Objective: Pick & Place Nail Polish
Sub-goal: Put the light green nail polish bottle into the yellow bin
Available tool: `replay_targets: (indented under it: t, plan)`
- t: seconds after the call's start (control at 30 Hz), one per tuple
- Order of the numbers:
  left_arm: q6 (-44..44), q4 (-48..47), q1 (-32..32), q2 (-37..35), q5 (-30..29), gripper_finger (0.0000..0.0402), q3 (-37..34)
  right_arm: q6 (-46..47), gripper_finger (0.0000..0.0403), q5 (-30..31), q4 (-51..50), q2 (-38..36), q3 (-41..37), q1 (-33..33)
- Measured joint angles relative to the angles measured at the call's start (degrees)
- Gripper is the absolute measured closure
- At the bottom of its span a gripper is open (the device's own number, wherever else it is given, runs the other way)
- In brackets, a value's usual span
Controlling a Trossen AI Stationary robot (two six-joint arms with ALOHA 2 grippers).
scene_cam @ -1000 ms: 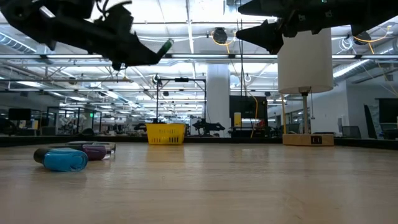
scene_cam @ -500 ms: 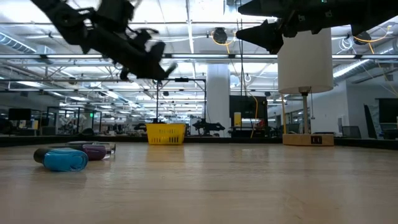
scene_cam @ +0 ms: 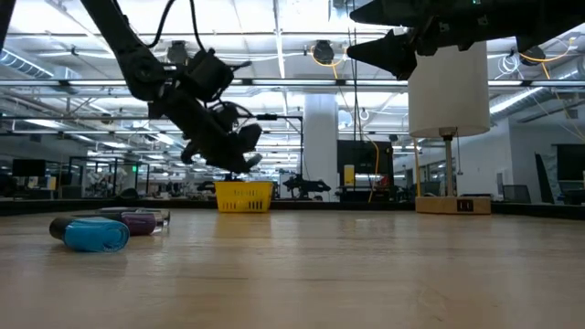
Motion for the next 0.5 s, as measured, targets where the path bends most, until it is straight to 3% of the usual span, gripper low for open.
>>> replay_targets:
  t: [0.5]
  plan:
    - [-3.0, -0.8, 0.6, 1.2, 0.2, 0.0363, 0.0, -0.2, 0.0083, -0.1, 0.0, 0.0, 0.0, 0.0]
